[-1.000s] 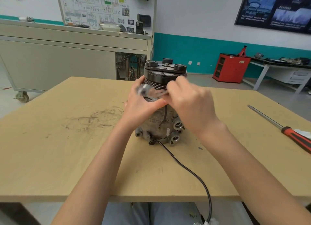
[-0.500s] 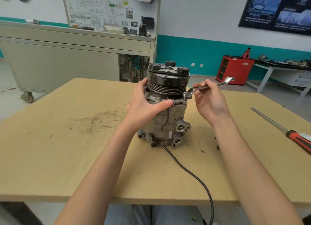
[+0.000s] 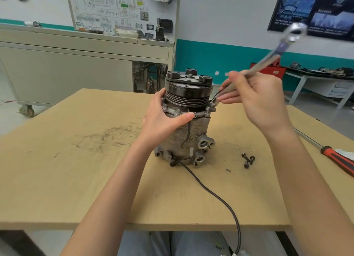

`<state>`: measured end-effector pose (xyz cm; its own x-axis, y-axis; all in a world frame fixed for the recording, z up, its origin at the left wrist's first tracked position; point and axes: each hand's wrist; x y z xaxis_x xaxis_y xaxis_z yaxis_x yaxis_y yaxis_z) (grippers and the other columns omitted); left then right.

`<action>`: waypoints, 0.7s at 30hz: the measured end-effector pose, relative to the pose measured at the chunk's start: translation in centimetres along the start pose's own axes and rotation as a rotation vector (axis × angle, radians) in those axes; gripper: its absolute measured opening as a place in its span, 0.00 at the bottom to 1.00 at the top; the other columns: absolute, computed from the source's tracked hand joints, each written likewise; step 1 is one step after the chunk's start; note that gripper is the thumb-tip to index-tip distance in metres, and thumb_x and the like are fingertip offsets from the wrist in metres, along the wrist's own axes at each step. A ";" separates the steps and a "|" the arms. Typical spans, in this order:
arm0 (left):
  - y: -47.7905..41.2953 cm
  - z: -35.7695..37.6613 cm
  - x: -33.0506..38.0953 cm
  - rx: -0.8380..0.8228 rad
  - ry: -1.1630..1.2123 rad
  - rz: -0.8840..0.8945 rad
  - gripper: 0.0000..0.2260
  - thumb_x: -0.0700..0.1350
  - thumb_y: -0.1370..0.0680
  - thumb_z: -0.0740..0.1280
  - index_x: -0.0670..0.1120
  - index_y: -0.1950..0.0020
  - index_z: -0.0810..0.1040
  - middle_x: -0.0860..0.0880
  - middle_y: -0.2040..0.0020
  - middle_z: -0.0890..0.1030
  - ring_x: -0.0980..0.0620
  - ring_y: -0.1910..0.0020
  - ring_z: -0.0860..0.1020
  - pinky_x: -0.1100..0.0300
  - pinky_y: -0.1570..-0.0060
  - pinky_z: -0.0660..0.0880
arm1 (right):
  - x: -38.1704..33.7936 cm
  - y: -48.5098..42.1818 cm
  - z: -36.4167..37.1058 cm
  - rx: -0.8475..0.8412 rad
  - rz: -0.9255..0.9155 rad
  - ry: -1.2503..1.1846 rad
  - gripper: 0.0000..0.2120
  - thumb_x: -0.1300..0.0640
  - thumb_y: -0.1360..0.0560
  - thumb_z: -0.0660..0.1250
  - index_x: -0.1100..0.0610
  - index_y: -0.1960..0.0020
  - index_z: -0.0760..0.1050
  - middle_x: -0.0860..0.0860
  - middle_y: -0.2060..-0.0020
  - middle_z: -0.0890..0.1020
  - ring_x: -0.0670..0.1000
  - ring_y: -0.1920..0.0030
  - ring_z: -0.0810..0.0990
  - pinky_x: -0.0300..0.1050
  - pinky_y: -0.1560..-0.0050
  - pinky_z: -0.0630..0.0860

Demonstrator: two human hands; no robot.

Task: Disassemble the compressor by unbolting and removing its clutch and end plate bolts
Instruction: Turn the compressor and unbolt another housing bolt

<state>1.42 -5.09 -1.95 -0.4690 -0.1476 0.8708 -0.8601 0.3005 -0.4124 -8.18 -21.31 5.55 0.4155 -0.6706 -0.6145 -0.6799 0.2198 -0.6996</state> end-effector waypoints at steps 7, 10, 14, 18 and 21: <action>0.0 0.0 0.0 0.015 0.011 0.002 0.47 0.68 0.42 0.70 0.55 0.27 0.60 0.55 0.31 0.70 0.54 0.31 0.68 0.41 0.30 0.61 | -1.7 1.7 3.2 0.012 -0.530 0.681 0.16 0.53 0.24 0.66 0.66 0.60 0.78 0.60 0.69 0.78 0.60 0.71 0.78 0.47 0.70 0.71; -0.1 0.1 0.0 -0.001 0.021 -0.008 0.45 0.66 0.41 0.72 0.56 0.28 0.59 0.53 0.30 0.71 0.53 0.31 0.69 0.40 0.30 0.62 | -1.5 2.5 4.4 0.089 -0.628 0.843 0.14 0.55 0.25 0.66 0.64 0.63 0.77 0.58 0.71 0.77 0.56 0.76 0.76 0.39 0.77 0.65; -0.2 0.2 0.0 -0.009 0.065 -0.017 0.48 0.62 0.43 0.73 0.55 0.27 0.56 0.48 0.29 0.70 0.49 0.30 0.69 0.41 0.30 0.64 | -0.1 3.6 5.4 0.163 -0.770 0.933 0.09 0.60 0.26 0.69 0.62 0.64 0.77 0.55 0.69 0.78 0.49 0.75 0.74 0.37 0.78 0.61; -0.2 0.2 -0.2 0.007 0.026 -0.008 0.48 0.69 0.43 0.71 0.57 0.28 0.58 0.53 0.30 0.70 0.52 0.31 0.69 0.39 0.29 0.61 | 2.9 3.9 4.0 0.271 -0.644 0.423 0.19 0.54 0.19 0.57 0.64 0.59 0.79 0.55 0.65 0.81 0.47 0.67 0.78 0.34 0.66 0.72; -0.2 0.1 -0.4 0.001 0.017 -0.013 0.48 0.69 0.43 0.71 0.58 0.27 0.57 0.55 0.30 0.69 0.53 0.30 0.68 0.39 0.29 0.60 | 4.4 3.4 2.7 0.217 -0.115 -0.409 0.15 0.58 0.18 0.54 0.60 0.56 0.77 0.50 0.62 0.84 0.51 0.60 0.84 0.43 0.58 0.81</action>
<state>1.78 -5.20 -2.26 -0.4542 -0.1356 0.8805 -0.8664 0.2974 -0.4011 -6.98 -21.58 -0.51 0.7140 -0.3750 -0.5913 -0.4919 0.3323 -0.8047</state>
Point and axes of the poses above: each hand's wrist, its own y-axis away from the middle knuckle, its own z-axis out of the palm, x = y × z
